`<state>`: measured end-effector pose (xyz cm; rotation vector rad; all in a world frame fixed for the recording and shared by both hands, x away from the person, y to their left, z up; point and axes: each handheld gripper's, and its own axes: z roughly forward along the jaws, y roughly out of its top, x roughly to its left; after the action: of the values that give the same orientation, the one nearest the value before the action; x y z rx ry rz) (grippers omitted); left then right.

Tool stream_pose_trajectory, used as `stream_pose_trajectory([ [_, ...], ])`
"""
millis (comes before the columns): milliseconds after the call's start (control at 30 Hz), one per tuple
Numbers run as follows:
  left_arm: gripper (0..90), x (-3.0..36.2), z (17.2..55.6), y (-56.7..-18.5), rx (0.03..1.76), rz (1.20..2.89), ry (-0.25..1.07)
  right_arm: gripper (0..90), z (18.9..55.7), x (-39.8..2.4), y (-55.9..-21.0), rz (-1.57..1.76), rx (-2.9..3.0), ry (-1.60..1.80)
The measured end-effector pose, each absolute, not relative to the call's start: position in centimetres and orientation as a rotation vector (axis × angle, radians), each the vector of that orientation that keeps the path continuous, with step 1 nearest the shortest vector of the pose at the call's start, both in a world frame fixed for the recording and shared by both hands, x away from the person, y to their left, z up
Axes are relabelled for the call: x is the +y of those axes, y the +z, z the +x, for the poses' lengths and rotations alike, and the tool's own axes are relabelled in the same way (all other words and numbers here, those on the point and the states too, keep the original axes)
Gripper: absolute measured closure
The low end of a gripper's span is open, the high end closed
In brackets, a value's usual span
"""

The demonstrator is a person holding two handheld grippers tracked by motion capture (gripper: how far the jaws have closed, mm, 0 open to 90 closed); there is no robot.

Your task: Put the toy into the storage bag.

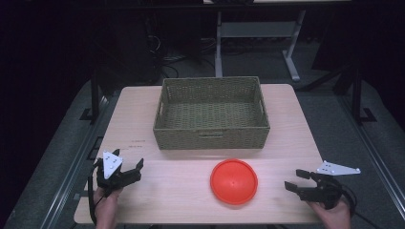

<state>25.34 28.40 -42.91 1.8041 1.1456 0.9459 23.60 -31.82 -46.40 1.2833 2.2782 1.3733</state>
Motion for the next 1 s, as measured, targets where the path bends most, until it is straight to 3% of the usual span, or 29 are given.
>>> stream_pose_trajectory([
  [1000,12.8,28.8,25.3,-43.0,1.156,1.796,0.957,21.4,24.0,-29.0,-44.1,1.187,2.363,1.394],
])
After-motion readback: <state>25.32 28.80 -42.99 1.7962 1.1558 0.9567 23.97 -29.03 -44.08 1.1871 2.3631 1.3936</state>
